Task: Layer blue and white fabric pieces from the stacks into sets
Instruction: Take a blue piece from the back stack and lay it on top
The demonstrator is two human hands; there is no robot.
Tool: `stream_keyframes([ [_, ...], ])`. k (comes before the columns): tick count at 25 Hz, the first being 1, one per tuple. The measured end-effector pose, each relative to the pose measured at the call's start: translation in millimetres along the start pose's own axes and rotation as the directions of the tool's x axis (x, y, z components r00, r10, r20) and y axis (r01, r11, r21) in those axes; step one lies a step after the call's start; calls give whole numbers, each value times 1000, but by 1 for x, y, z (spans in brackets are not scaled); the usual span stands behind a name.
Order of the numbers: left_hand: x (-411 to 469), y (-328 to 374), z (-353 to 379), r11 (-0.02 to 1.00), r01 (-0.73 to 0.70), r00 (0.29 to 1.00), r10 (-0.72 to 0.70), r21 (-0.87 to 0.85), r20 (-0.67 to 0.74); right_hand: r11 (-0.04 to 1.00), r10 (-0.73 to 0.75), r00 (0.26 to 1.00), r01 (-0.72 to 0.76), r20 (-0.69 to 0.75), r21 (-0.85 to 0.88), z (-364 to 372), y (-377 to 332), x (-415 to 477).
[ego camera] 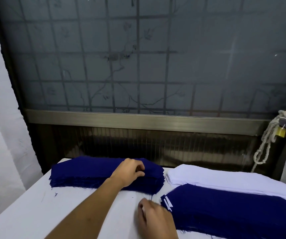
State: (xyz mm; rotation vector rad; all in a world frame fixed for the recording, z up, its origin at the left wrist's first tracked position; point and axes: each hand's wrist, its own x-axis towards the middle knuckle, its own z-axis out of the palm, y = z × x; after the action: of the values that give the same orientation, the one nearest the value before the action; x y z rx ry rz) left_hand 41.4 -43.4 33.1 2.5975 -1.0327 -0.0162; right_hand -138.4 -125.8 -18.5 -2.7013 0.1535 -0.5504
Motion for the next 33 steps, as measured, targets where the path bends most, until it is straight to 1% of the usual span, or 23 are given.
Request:
stream_keyframes([
  [1, 1, 1, 0, 999, -11, 1000, 10, 36, 7, 997, 17, 1000, -15, -21, 78, -7, 3, 12],
  [3, 3, 2, -1, 997, -28, 1000, 27, 76, 12, 992, 59, 996, -50, -73, 120, -20, 9, 37],
  [5, 4, 0, -1, 997, -30, 1000, 30, 71, 4, 994, 81, 985, -68, -153, 85, -29, 22, 57],
  [7, 5, -3, -1, 996, -49, 999, 51, 80, -16, 997, 75, 980, -72, -183, 21, -29, 36, 72],
  [10, 8, -6, 1, 997, -58, 997, 61, 52, -50, 996, 54, 984, -65, -167, -62, -23, 50, 95],
  [14, 11, -11, 5, 998, -36, 992, 28, -60, -123, 990, 63, 992, -76, -113, -121, -14, 53, 113],
  [16, 11, -16, 7, 991, -19, 988, -2, -130, -155, 987, 30, 996, -42, -80, -158, -11, 54, 117],
  [20, 14, -21, 9, 982, -43, 981, 7, -183, -193, 976, -48, 998, 37, -47, -213, -10, 58, 119],
  [23, 18, -20, 6, 975, -53, 987, 19, -215, -160, 955, -99, 994, 79, -54, -286, -9, 58, 120],
  [26, 21, -22, 0, 953, -35, 996, 10, -301, -86, 960, -111, 991, 87, -77, -265, -12, 55, 122],
  [30, 22, -26, -5, 907, -44, 995, 1, -419, -101, 962, -134, 989, 115, -63, -248, -17, 54, 124],
  [31, 21, -27, -5, 910, -57, 993, 8, -410, -120, 961, -131, 989, 112, -62, -252, -18, 55, 125],
  [32, 21, -29, -5, 932, -72, 989, 20, -356, -148, 961, -123, 990, 102, -67, -256, -19, 56, 127],
  [33, 21, -32, -4, 963, -81, 983, 35, -257, -179, 963, -106, 992, 84, -75, -254, -20, 57, 128],
])
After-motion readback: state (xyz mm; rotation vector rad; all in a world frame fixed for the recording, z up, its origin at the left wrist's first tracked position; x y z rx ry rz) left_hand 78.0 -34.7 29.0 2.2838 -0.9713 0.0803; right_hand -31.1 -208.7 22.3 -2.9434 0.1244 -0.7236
